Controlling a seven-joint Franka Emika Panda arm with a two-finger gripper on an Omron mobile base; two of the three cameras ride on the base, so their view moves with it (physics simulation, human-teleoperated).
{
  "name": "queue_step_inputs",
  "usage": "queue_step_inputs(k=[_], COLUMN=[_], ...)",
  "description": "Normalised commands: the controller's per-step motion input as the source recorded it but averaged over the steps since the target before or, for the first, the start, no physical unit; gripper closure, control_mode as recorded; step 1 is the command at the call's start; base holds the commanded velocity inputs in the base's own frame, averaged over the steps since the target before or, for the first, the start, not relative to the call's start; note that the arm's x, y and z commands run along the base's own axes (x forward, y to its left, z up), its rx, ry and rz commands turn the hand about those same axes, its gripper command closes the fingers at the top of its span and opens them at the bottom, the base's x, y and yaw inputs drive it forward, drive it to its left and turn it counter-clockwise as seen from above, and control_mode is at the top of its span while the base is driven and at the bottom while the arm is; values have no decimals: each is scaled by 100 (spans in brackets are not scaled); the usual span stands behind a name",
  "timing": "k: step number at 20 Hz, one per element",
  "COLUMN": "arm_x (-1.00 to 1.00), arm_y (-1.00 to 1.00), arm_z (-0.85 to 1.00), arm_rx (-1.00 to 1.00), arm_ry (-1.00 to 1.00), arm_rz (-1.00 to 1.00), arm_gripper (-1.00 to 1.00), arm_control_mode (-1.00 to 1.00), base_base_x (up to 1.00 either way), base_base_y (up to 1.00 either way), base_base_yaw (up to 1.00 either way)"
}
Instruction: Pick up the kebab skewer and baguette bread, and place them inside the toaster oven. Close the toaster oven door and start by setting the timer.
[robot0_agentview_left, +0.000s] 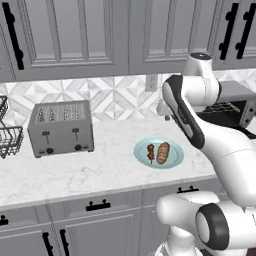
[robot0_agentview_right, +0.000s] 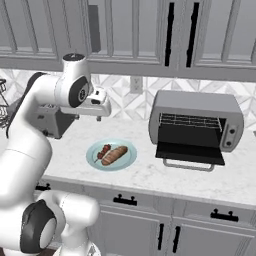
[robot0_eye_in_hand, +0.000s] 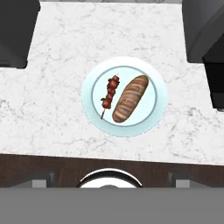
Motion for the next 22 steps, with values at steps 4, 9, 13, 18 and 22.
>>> queue_step_inputs(k=[4,9,13,18,22], arm_x=[0,0,0,0,0], arm_y=[0,0,0,0,0], arm_z=[0,0,0,0,0], arm_rx=[0,0,0,0,0], arm_ry=[0,0,0,0,0], arm_rz=[0,0,0,0,0], arm_gripper=[-100,-100,-100,-100,-100], arm_control_mode=[100,100,100,100,100], base_base_x=[19,29,33,22,24], base_base_y=[-57,-32,-35,-55,-36], base_base_yaw=[0,-1,-2,0,0])
